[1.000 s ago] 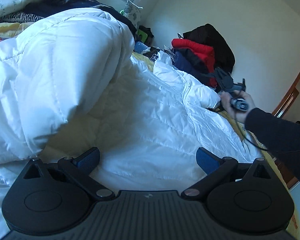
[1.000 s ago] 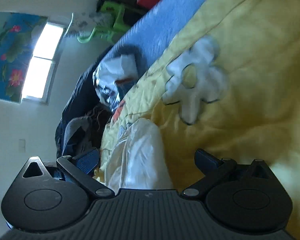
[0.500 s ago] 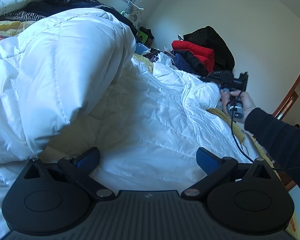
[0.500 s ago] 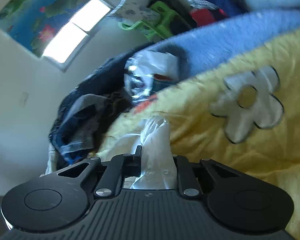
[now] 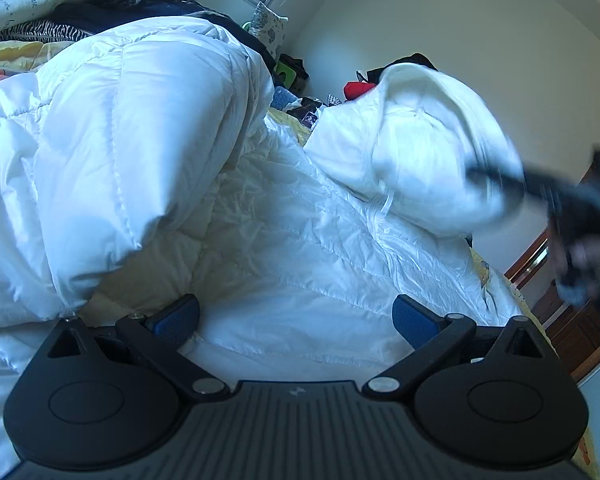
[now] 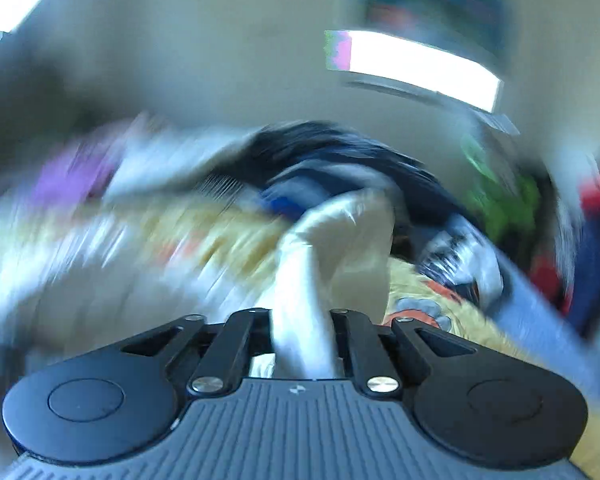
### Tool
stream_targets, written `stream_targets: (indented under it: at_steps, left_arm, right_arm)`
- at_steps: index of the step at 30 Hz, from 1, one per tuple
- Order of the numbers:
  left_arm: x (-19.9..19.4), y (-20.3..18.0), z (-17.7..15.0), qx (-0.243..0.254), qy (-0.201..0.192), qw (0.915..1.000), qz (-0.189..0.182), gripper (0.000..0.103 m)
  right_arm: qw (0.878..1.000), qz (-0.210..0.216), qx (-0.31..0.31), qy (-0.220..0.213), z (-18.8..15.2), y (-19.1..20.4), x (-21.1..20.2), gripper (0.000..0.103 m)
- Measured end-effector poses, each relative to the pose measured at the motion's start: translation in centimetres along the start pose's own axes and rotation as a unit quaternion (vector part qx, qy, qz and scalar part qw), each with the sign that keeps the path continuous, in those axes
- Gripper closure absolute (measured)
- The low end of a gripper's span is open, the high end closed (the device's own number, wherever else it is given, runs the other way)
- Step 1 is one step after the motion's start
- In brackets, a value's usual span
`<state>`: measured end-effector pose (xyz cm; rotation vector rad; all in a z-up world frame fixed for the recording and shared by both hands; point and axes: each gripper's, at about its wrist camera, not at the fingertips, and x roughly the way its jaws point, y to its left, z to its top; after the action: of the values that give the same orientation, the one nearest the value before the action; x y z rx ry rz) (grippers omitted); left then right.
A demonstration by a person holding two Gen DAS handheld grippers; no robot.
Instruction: Fold small clothes
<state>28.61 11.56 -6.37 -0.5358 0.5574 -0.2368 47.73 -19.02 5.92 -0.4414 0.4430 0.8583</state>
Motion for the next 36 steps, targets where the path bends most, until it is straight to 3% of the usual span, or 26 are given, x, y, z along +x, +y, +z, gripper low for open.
stream_targets:
  at_steps: [1, 2, 3, 5, 7, 9, 13, 16, 17, 18, 20, 22, 24, 26, 28, 29, 30, 32, 33, 35, 36]
  left_arm:
    - [0.0, 0.0, 0.0, 0.000, 0.000, 1.0000, 0.000, 0.000]
    - [0.0, 0.0, 0.0, 0.000, 0.000, 1.0000, 0.001, 0.000]
    - [0.0, 0.0, 0.0, 0.001, 0.000, 1.0000, 0.001, 0.000]
    - [0.1, 0.0, 0.0, 0.003, 0.000, 1.0000, 0.003, 0.000]
    - [0.1, -0.1, 0.0, 0.004, 0.000, 1.0000, 0.004, 0.000]
    - [0.2, -0.2, 0.0, 0.004, 0.000, 1.0000, 0.005, 0.000]
    - [0.4, -0.4, 0.0, 0.007, 0.001, 0.9999, 0.007, 0.000]
    - [0.6, -0.6, 0.0, 0.010, 0.001, 0.9999, 0.010, 0.000]
    - [0.6, -0.6, -0.1, 0.011, 0.001, 0.9999, 0.011, 0.000]
    - [0.7, -0.7, -0.1, 0.012, 0.001, 0.9999, 0.012, 0.000]
    - [0.7, -0.7, -0.1, 0.011, 0.001, 0.9999, 0.011, 0.000]
    - [0.8, -0.9, -0.1, 0.013, 0.001, 0.9998, 0.013, 0.000]
    - [1.0, -1.1, -0.1, 0.016, 0.002, 0.9997, 0.016, 0.000]
    - [1.1, -1.3, -0.1, 0.020, 0.002, 0.9996, 0.020, 0.000]
    - [1.3, -1.4, -0.1, 0.024, 0.003, 0.9994, 0.023, 0.000]
    - [1.3, -1.5, -0.1, 0.026, 0.004, 0.9994, 0.024, 0.000]
    - [1.4, -1.6, -0.1, 0.028, 0.004, 0.9993, 0.026, 0.000]
    - [1.5, -1.7, -0.2, 0.032, 0.005, 0.9991, 0.029, 0.000]
    - [1.5, -1.7, -0.2, 0.033, 0.005, 0.9990, 0.030, 0.000]
    - [1.6, -1.7, -0.2, 0.033, 0.004, 0.9990, 0.031, 0.000]
    - [1.6, -1.7, -0.2, 0.033, 0.004, 0.9990, 0.031, 0.000]
  right_arm:
    - [0.999, -0.008, 0.026, 0.023, -1.1, 0.3, -0.4, 0.075]
    - [0.997, -0.024, 0.065, 0.044, -2.3, 0.1, -0.9, 0.061]
    - [0.991, -0.045, 0.115, 0.059, -3.6, -0.4, -1.5, 0.044]
    - [0.970, -0.077, 0.219, 0.068, -5.7, -1.4, -3.0, 0.021]
    - [0.938, -0.068, 0.337, 0.052, -7.8, -2.1, -5.0, 0.019]
    - [0.885, -0.027, 0.464, 0.025, -10.3, -2.6, -6.7, 0.019]
    - [0.759, 0.027, 0.649, -0.037, -14.4, -0.5, -8.0, 0.013]
    - [0.702, -0.001, 0.710, -0.055, -15.7, 1.1, -7.3, 0.014]
    - [0.686, -0.013, 0.725, -0.067, -15.9, 1.6, -7.3, 0.014]
    - [0.678, -0.028, 0.731, -0.073, -15.8, 2.3, -7.3, 0.014]
    - [0.677, -0.055, 0.730, -0.080, -15.7, 3.3, -7.3, 0.014]
    - [0.669, -0.087, 0.735, -0.070, -15.8, 4.3, -7.1, 0.014]
    - [0.661, -0.075, 0.745, -0.049, -16.3, 5.3, -6.2, 0.017]
    - [0.674, -0.054, 0.736, -0.034, -16.0, 6.2, -5.1, 0.023]
    - [0.696, -0.052, 0.715, -0.033, -15.0, 6.8, -4.0, 0.032]
    - [0.704, -0.054, 0.707, -0.033, -14.6, 7.0, -3.5, 0.053]
    - [0.705, -0.059, 0.706, -0.026, -14.4, 7.1, -3.0, 0.084]
    - [0.696, -0.069, 0.714, -0.026, -14.0, 7.5, -3.1, 0.090]
    - [0.713, -0.066, 0.698, -0.033, -13.1, 8.0, -3.5, 0.090]
    - [0.761, -0.063, 0.645, -0.043, -11.2, 9.1, -4.3, 0.090]
    - [0.772, -0.070, 0.630, -0.042, -10.8, 9.6, -4.9, 0.090]
